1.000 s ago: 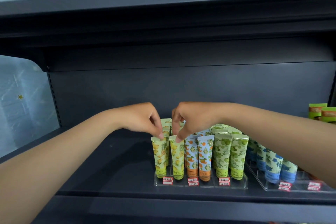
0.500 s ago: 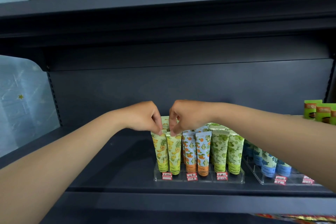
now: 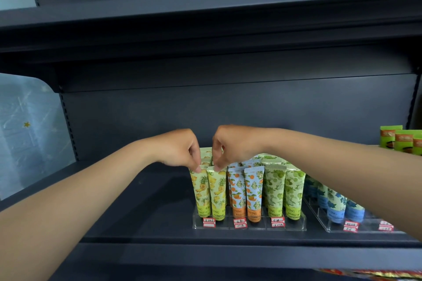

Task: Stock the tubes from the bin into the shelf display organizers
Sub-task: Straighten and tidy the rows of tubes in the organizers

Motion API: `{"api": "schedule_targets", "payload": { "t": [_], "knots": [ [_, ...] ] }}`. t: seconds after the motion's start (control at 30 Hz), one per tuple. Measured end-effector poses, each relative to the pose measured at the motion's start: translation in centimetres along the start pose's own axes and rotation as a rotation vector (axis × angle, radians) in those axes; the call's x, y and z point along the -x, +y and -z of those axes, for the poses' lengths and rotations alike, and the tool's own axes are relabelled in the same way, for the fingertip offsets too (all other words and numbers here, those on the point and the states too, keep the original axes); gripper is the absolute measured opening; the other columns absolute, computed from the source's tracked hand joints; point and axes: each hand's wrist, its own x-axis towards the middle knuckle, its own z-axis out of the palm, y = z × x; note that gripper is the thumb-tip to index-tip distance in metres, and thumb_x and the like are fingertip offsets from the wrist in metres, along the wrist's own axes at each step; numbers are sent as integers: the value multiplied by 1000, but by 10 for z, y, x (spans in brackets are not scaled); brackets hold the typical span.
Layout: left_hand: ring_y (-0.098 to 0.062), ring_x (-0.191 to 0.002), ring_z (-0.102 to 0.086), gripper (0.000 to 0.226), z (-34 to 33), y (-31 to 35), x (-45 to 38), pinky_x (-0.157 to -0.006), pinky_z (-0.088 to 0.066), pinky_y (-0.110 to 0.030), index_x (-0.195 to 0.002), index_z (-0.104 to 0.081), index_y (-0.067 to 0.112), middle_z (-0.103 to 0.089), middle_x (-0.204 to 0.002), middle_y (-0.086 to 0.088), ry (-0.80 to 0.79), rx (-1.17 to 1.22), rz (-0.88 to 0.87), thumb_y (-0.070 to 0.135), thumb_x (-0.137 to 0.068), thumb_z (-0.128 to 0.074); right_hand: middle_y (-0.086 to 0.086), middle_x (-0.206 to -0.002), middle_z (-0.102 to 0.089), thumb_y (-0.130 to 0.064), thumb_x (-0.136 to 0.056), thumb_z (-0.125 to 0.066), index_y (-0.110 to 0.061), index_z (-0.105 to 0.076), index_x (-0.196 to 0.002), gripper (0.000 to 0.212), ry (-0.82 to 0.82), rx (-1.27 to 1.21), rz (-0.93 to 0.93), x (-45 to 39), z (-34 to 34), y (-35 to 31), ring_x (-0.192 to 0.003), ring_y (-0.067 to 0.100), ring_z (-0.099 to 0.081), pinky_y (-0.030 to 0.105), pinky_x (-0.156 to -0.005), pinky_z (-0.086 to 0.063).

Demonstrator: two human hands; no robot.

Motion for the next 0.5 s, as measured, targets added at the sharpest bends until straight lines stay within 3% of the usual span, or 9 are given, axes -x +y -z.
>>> {"api": "schedule_targets", "payload": {
  "t": [0.3, 0.5],
  "knots": [
    [-4, -71, -57, 5, 2, 1, -1, -71, -46, -23, -75, -74, 20, -69, -80, 8, -24, -35, -2, 24, -75, -77, -5, -88, -69, -28, -80, -73, -16, -74, -85, 13, 32, -22, 8, -1, -3, 0, -77, 9, -58, 20, -69, -44],
    [10, -50, -51, 10, 5, 5, 0, -47, -33, -5, -82, -75, 17, -58, -60, 21, -21, -13, -7, 22, -74, -78, -4, -94, -71, -31, -80, -72, -17, -74, -87, 15, 20, -11, -3, 2, 2, 2, -84, 11, -61, 23, -75, -47]
  ]
}}
